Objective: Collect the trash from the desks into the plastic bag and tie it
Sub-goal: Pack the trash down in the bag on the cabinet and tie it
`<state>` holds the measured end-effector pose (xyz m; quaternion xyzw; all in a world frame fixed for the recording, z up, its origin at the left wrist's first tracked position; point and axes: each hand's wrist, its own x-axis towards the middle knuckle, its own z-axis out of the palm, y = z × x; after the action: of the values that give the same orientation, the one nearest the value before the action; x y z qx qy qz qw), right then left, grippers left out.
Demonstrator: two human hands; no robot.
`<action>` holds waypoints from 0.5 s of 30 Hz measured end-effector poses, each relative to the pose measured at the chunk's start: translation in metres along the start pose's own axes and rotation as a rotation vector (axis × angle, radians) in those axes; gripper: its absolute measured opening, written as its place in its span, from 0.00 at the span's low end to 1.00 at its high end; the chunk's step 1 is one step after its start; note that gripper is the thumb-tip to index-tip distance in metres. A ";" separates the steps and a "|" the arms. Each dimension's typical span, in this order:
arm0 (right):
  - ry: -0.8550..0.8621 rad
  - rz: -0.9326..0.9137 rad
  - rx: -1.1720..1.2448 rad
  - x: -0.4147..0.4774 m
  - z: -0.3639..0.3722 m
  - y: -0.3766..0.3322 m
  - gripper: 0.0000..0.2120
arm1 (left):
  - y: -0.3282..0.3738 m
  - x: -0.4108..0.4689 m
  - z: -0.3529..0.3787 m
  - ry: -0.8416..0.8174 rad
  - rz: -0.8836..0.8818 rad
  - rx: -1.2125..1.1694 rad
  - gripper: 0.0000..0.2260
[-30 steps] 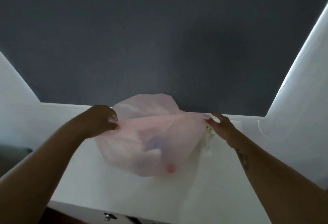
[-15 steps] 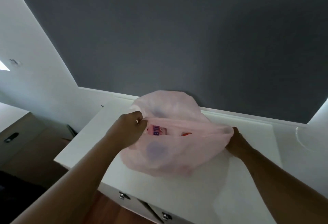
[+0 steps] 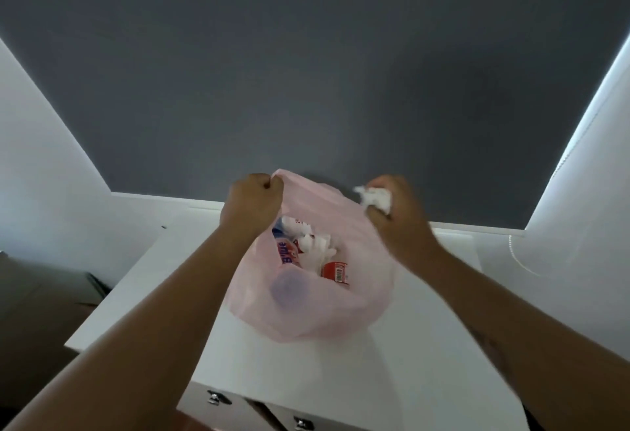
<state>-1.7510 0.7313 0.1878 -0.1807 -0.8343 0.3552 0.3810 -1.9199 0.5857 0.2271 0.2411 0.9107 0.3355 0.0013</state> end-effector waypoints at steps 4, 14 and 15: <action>-0.482 -0.057 -0.200 -0.009 0.057 -0.035 0.25 | -0.001 0.000 -0.008 0.003 0.016 -0.082 0.18; 0.095 0.087 -0.878 -0.015 0.025 0.025 0.49 | -0.044 0.011 -0.067 -0.298 0.188 0.004 0.22; -0.006 0.227 -0.868 -0.013 0.020 0.035 0.47 | -0.050 0.010 -0.073 -0.366 0.228 0.098 0.27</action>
<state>-1.7564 0.7384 0.1469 -0.4132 -0.8820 0.0123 0.2263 -1.9628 0.5129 0.2552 0.3993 0.8773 0.2392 0.1170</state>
